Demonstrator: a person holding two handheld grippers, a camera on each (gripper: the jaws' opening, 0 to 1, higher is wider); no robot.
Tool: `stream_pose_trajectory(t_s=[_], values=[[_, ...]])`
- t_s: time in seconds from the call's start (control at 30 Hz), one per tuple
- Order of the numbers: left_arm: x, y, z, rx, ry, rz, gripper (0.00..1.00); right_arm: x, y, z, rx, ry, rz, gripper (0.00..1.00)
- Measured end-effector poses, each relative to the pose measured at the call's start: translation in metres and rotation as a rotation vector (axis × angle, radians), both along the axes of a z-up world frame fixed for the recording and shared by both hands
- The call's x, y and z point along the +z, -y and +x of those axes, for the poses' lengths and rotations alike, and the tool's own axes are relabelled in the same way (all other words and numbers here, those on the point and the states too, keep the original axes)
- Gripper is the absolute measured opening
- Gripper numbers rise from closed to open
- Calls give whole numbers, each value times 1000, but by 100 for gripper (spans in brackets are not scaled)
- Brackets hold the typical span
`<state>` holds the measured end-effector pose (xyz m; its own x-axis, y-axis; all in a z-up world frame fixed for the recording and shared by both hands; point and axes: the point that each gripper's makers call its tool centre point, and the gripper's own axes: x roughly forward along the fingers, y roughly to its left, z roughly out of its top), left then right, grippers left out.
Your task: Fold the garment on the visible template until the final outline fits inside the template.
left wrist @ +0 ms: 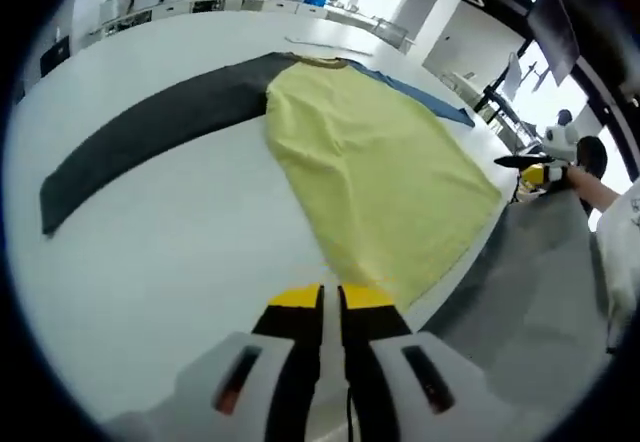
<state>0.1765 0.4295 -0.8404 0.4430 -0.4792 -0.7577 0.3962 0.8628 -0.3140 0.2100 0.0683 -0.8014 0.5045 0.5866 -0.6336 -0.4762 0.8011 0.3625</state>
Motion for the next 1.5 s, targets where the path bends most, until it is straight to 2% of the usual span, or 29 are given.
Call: stream_pose_trajectory(t_s=[0.17, 0.27, 0.4, 0.5, 0.57, 0.8, 0.9, 1.07, 1.17, 1.27, 1.3, 1.37, 1.5], values=[[-1, 12, -4, -15, -9, -46, 14, -3, 2, -1, 3, -5, -4, 85], [2, 18, -3, 8, -12, -81, 14, -3, 1, -1, 0, -6, 2, 85], [1, 22, -1, 8, -13, -89, 13, -4, 3, 0, -3, -5, -1, 85], [-3, 24, -3, -6, -23, -62, 11, -3, 3, -1, -4, -5, 3, 85], [-2, 24, -1, -16, -9, -42, 10, -3, 3, -1, -5, -3, 1, 85], [-7, 22, -1, -103, 17, 82, 2, -4, 4, -1, -10, -5, 4, 85], [-4, 26, -3, -100, 15, 80, 0, -4, 3, -1, -9, -5, 2, 85], [-2, 15, -5, -61, -7, 79, 0, -3, 4, -1, -11, -2, 1, 85], [0, 4, -6, 8, -30, 41, 0, -3, 4, -1, -12, -4, 0, 85], [-2, 3, -7, 52, -42, 20, 0, -5, 5, -2, -11, -6, -2, 84], [-2, 3, -7, 76, -46, -6, 0, -5, 4, -2, -11, -6, -2, 84], [-4, 2, -7, 93, -49, -18, 0, -5, 3, -2, -9, -6, 1, 84], [-7, 4, -9, 76, -44, 3, 0, -4, 3, -2, -7, -4, -1, 85]])
